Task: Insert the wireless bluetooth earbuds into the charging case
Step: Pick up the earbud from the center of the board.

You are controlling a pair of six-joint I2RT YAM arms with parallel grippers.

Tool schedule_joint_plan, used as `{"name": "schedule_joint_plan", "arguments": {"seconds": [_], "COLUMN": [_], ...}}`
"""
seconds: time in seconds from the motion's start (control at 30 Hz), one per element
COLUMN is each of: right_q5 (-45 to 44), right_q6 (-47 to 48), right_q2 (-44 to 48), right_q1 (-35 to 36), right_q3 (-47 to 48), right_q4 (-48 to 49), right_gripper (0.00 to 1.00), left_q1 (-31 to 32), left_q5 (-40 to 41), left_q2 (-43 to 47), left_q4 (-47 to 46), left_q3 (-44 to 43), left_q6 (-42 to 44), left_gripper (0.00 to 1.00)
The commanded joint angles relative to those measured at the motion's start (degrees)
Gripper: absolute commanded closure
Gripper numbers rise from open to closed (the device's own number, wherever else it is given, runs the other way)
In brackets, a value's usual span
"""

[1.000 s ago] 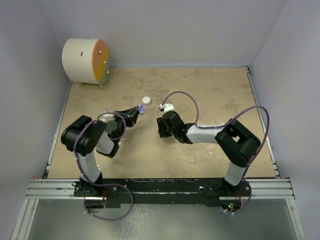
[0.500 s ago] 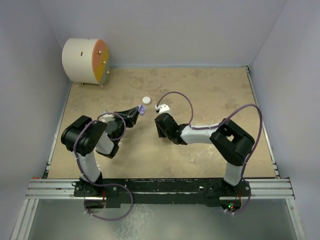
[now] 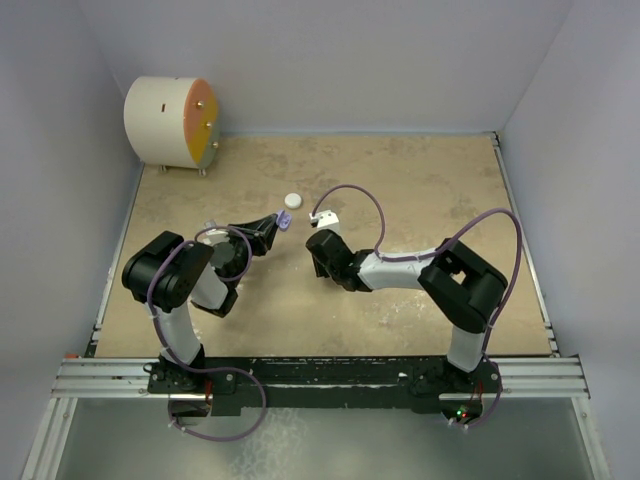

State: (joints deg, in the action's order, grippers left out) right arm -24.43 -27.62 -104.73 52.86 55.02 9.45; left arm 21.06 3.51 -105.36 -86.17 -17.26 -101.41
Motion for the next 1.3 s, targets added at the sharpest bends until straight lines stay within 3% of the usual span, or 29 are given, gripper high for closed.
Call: {"name": "schedule_joint_plan", "arguments": {"seconds": [0.0,1.27], "right_q5": [1.5,2.7], "right_q6": [-1.8,-2.3], "right_q2": [-2.2,-2.5], "right_q1": [0.7,0.7], "right_q3": [-1.9,-4.2], "right_q4": [-10.9,-11.6], "right_gripper": [0.63,0.72], "left_q1": [-0.1,-0.1], "left_q5": [0.6,0.3], "left_q2": [0.7,0.3], "left_q4": [-12.5,-12.4], "left_q3": [0.4,-0.4], "left_q6": [-0.3,-0.1], "left_gripper": [1.00,1.00]}}
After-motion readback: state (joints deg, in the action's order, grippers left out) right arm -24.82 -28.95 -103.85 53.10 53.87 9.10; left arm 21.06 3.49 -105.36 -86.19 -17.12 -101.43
